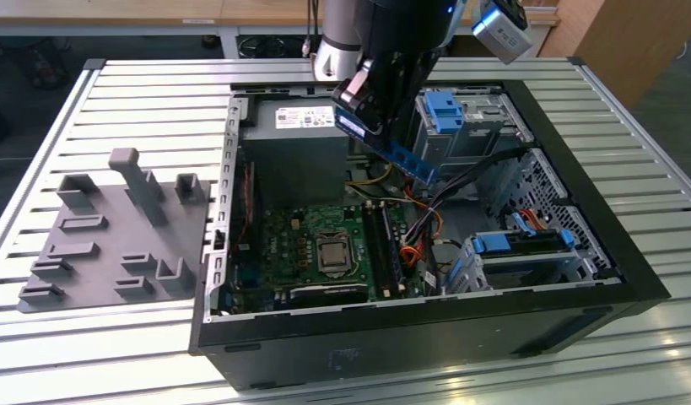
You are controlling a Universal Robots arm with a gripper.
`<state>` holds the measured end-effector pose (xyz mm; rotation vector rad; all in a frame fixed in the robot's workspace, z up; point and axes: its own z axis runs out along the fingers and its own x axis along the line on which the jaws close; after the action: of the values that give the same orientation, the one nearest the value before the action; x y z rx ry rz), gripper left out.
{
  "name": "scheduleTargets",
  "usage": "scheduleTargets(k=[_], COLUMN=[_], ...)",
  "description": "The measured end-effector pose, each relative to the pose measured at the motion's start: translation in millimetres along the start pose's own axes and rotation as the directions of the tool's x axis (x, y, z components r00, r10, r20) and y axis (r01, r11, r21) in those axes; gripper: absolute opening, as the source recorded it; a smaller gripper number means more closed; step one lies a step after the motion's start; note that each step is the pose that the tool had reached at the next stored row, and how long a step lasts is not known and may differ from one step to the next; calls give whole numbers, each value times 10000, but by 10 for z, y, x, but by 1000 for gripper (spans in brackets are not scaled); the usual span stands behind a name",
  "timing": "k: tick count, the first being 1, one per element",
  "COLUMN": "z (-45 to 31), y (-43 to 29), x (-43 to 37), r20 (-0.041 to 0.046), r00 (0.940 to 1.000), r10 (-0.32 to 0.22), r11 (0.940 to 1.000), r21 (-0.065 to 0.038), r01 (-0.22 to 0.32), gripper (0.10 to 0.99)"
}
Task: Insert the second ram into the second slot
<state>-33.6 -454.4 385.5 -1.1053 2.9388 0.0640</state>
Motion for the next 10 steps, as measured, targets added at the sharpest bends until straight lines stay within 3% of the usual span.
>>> scheduleTargets(k=[10], z=[0], y=[0], x=[0], r20=[8], r00=[9998], r10=[205], r11=[9998], r21=[3], r01=[-205], gripper=[137])
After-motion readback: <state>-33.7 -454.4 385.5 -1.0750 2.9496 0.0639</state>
